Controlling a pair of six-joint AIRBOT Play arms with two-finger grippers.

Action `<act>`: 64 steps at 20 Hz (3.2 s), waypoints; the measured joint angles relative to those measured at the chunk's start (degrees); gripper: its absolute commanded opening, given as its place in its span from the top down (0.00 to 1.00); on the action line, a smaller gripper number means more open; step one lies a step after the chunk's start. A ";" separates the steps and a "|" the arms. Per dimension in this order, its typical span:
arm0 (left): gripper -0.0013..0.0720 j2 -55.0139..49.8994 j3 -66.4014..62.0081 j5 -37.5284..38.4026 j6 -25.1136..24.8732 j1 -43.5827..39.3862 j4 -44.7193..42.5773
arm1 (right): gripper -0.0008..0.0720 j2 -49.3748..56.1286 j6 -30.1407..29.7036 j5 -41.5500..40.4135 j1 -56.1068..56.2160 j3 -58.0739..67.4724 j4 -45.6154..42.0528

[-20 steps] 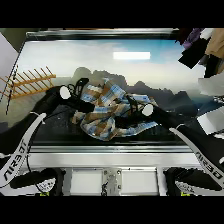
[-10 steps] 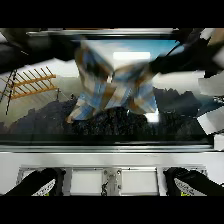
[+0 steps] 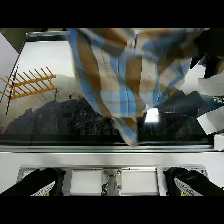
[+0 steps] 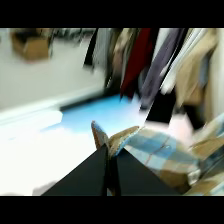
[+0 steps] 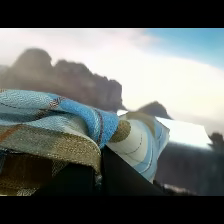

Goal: Fold the clothes and pants, and hang the long-sleeved shirts on hangers.

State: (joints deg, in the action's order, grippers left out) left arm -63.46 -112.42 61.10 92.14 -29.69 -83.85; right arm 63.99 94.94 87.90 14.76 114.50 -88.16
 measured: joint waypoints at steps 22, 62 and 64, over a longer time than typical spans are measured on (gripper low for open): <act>0.20 -6.29 42.23 14.93 1.36 4.74 13.05 | 0.96 2.99 10.14 8.98 5.03 -34.97 1.55; 0.09 -49.83 9.90 -0.07 -4.74 62.23 -27.65 | 0.96 4.72 10.29 5.92 5.03 -35.08 2.43; 0.09 -51.89 8.02 0.42 -4.72 62.84 -27.85 | 0.96 4.72 10.29 5.92 5.03 -35.08 2.43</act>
State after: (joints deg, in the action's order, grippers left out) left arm -115.35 -104.40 61.52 87.42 33.15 -111.70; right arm 68.71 105.23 93.82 19.79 79.42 -85.73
